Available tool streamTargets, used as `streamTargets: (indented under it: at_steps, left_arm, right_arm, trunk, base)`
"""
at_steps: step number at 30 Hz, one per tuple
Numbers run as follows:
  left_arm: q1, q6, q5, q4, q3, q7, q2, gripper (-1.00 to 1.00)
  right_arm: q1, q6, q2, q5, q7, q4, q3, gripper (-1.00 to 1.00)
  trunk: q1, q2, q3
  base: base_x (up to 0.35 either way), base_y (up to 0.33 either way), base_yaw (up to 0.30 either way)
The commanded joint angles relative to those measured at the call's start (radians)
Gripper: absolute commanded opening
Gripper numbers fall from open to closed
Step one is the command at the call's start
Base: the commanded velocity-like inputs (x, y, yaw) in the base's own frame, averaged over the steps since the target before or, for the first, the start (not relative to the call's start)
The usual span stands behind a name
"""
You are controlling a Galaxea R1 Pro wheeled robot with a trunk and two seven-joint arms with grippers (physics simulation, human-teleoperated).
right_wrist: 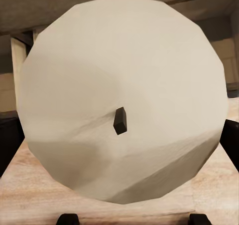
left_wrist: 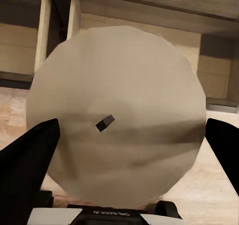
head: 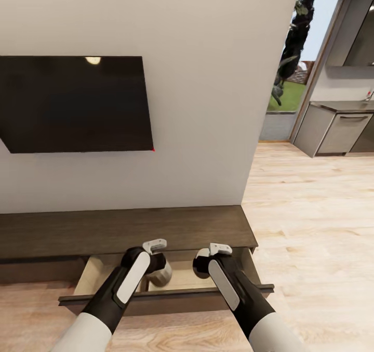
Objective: Place each of the two pumpkins and all three candles from the living room inside a cabinet in the living room (use any cabinet), then make sure every cabinet is closed, and position the cauldron so it is next to a table in the living room.
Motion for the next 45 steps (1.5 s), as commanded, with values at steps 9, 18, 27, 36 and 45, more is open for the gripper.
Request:
streamTargets:
  at_steps: [9, 18, 27, 36, 45]
  left_arm:
    - [0.000, -0.018, -0.001, -0.013, -0.002, 0.010, 0.003, -1.00]
    - [0.000, -0.018, -0.001, -0.009, -0.001, 0.008, 0.005, -1.00]
    - [0.000, -0.018, -0.001, -0.011, -0.002, 0.008, 0.006, -1.00]
    - [0.000, -0.018, 0.000, -0.012, -0.003, 0.008, 0.005, -1.00]
    - [0.000, -0.018, 0.000, -0.009, -0.003, 0.003, 0.004, -1.00]
  right_arm:
    - [-0.002, -0.002, -0.002, -0.010, -0.009, -0.001, 0.002, -1.00]
    - [-0.002, 0.001, -0.003, -0.012, -0.007, -0.012, 0.001, -1.00]
    - [-0.002, 0.004, -0.003, -0.012, -0.007, -0.011, 0.001, -1.00]
    - [-0.002, 0.003, -0.002, -0.012, -0.005, -0.012, 0.001, -1.00]
    - [-0.002, 0.001, 0.000, -0.012, -0.005, -0.013, 0.003, -1.00]
  trunk:
    - [0.000, -0.001, -0.002]
    - [0.000, -0.001, 0.000]
    - [0.000, -0.001, 0.002]
    - [0.000, -0.001, 0.002]
    - [0.000, -0.001, 0.002]
  base:
    - [0.066, 0.036, 0.000]
    - [0.106, 0.055, -0.022]
    - [0.078, 0.055, -0.041]
    - [0.092, 0.031, -0.001]
    - [0.133, -0.020, 0.000]
